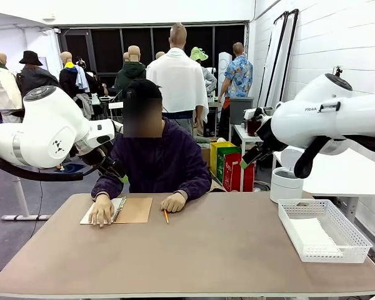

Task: Sort the paper based on its condition.
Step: If a person hands you a paper, place it in the Organizing basket , and if it's crumpled, put it in the Trash can.

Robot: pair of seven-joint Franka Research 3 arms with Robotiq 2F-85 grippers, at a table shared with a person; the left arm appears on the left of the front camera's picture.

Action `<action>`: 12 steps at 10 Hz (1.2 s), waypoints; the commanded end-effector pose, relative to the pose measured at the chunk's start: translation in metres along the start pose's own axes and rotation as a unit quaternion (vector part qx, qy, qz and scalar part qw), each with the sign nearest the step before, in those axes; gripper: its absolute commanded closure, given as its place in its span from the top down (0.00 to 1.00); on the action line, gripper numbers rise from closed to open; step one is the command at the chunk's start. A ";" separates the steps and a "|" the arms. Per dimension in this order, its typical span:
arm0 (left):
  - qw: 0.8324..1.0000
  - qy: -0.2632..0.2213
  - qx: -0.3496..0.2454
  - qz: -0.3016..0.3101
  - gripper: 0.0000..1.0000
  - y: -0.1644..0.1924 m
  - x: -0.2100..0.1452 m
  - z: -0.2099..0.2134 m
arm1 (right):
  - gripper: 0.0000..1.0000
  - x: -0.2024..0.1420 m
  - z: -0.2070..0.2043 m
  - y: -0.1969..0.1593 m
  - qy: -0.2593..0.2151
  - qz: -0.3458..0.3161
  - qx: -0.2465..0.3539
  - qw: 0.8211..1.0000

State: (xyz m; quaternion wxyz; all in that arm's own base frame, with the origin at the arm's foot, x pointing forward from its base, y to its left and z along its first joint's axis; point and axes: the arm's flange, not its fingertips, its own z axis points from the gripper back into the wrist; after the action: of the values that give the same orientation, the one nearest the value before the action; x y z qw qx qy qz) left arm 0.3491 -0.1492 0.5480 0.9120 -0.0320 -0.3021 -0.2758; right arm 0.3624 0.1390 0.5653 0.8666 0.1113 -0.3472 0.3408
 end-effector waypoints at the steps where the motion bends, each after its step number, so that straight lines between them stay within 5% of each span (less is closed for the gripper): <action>1: 1.000 0.000 -0.001 0.001 1.00 0.001 0.000 0.000 | 1.00 -0.013 -0.007 0.005 -0.032 0.024 0.029 0.999; 12: 1.000 0.000 -0.001 0.001 1.00 0.001 0.000 0.000 | 1.00 -0.003 -0.001 0.015 -0.018 0.024 0.023 0.999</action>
State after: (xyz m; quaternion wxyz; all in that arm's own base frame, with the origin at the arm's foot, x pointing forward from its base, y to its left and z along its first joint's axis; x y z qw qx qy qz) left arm 0.3491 -0.1492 0.5479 0.9120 -0.0320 -0.3021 -0.2758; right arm 0.3521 0.1487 0.5618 0.8489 0.1317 -0.3567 0.3673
